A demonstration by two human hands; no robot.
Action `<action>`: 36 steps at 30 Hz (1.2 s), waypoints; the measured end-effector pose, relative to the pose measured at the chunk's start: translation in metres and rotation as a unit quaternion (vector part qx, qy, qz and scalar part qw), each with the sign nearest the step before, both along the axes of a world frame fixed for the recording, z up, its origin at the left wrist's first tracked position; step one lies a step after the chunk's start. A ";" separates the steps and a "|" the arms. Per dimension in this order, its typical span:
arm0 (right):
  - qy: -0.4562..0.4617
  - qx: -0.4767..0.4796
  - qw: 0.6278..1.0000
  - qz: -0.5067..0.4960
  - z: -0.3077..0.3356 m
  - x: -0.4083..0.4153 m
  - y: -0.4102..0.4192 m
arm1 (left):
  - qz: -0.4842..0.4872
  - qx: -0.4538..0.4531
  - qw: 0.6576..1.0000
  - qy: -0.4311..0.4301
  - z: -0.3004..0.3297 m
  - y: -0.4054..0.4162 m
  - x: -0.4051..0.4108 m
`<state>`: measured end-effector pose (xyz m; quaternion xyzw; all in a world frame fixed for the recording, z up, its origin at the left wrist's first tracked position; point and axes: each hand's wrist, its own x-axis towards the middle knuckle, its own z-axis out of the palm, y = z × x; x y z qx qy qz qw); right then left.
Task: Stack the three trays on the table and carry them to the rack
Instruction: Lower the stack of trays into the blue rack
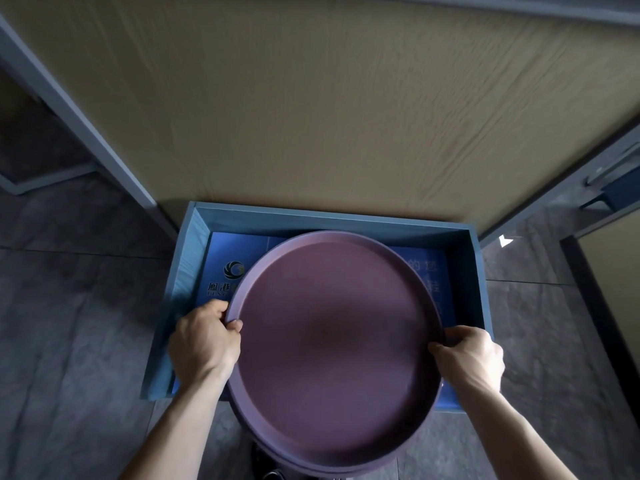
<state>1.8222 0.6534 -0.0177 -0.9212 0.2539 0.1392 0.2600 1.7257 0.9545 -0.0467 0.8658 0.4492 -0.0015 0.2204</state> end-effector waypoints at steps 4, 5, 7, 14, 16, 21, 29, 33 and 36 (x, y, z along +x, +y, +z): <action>-0.010 -0.013 1.000 0.017 -0.003 -0.003 -0.001 | 0.016 -0.018 1.000 -0.008 0.001 0.001 -0.001; -0.010 -0.015 1.000 0.020 -0.003 -0.004 -0.001 | 0.019 -0.023 1.000 -0.011 0.000 0.001 -0.001; -0.011 -0.017 0.999 0.027 -0.002 -0.005 -0.002 | 0.020 -0.026 0.999 -0.014 -0.001 0.001 -0.002; -0.024 -0.016 0.999 0.024 -0.002 -0.006 -0.003 | 0.038 -0.015 0.999 -0.035 -0.008 -0.004 -0.005; -0.037 -0.011 0.999 0.015 -0.004 -0.010 -0.002 | 0.036 -0.009 0.998 -0.045 -0.009 -0.005 -0.006; -0.083 0.002 0.996 -0.019 -0.007 -0.015 0.000 | 0.037 0.003 0.997 -0.062 -0.011 -0.007 -0.006; -0.017 0.016 0.999 -0.035 -0.004 -0.004 0.003 | 0.023 -0.020 0.999 -0.031 -0.005 -0.003 -0.004; -0.007 -0.009 1.000 -0.005 -0.004 -0.010 -0.002 | 0.003 -0.029 0.999 -0.013 0.000 -0.001 -0.009; -0.027 -0.035 0.999 0.028 -0.005 -0.020 -0.006 | 0.016 -0.042 0.999 -0.025 0.002 -0.002 -0.013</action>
